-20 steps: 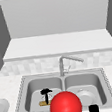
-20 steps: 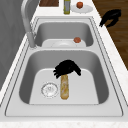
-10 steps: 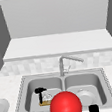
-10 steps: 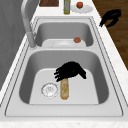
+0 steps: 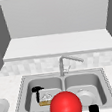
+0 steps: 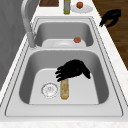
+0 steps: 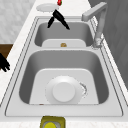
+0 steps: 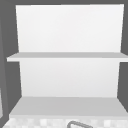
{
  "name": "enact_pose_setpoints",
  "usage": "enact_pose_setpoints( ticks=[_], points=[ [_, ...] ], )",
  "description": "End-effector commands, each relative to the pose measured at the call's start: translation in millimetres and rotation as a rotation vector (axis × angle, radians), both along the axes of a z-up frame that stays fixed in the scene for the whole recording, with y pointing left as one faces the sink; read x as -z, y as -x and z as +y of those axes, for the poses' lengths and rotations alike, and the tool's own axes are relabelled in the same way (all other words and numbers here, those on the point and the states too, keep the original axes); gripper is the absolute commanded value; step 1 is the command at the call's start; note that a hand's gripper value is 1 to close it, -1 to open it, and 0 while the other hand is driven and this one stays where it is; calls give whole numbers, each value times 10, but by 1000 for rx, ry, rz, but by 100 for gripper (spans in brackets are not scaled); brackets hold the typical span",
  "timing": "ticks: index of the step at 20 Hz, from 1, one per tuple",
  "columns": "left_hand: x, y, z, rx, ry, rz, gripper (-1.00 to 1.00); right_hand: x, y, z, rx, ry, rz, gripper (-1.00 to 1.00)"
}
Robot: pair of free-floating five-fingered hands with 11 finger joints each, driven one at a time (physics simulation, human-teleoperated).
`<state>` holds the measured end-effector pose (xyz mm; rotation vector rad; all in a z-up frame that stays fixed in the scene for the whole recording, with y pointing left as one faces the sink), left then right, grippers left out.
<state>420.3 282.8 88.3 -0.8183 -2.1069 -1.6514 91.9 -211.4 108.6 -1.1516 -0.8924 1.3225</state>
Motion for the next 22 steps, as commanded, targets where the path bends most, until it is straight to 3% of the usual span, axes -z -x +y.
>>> enact_pose_setpoints(
  ticks=[1,2,8,13,19,22],
  points=[
    [-28,22,3,0,1,0,-100,0,0,0,0,0,0,0],
    [-97,69,22,-1,12,-16,-100,0,0,0,0,0,0,0],
    [-446,258,112,4,-32,0,-100,0,0,0,0,0,0,0],
    [-732,458,235,8,-50,3,-100,0,0,0,0,0,0,0],
    [-1032,739,475,12,-44,3,-100,0,0,0,0,0,0,0],
    [-1159,816,633,13,-37,-15,-100,0,0,0,0,0,0,0]
  ],
)
